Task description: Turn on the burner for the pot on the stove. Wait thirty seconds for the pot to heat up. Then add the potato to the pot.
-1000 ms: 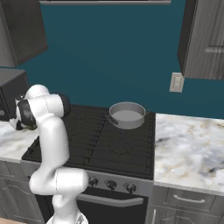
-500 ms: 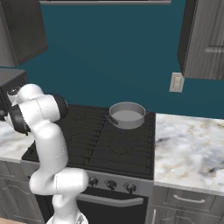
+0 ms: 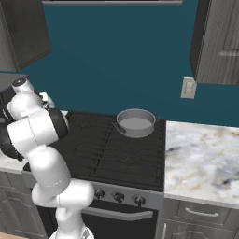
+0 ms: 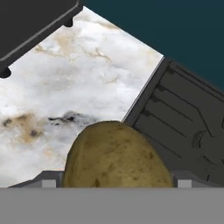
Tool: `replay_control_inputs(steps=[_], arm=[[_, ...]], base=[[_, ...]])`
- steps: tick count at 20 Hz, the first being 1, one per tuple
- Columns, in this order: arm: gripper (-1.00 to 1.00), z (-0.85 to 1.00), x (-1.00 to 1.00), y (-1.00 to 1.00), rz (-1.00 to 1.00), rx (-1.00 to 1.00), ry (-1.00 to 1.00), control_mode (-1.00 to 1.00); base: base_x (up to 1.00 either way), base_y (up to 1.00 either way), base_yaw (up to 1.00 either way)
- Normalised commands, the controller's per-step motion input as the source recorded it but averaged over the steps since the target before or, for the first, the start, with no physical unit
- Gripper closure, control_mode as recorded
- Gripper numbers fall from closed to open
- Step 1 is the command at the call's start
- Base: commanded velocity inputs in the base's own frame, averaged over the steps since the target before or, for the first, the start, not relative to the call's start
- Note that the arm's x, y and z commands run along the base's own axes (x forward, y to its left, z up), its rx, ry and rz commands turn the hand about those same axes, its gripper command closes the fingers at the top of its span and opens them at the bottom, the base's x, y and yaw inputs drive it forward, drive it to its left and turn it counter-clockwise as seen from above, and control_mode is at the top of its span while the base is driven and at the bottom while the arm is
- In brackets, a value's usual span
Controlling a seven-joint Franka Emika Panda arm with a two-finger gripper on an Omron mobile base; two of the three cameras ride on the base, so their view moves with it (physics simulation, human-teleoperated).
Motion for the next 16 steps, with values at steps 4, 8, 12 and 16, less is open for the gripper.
replay_control_inputs(steps=[4, 8, 12, 16], arm=[[1.00, 0.29, 0.00, -1.00, -0.33, 0.00, 0.13, -1.00], [1.00, 0.38, 0.01, -0.96, -0.33, 0.00, 0.08, -1.00], [1.00, 0.24, 0.11, -0.73, -0.26, 0.00, 0.00, -1.00], [1.00, 0.16, 0.13, -0.70, -0.21, 0.00, 0.00, -1.00]], base=[[0.00, 0.00, 0.00], [0.00, 0.00, 0.00], [0.00, 0.00, 0.00], [0.00, 0.00, 0.00]])
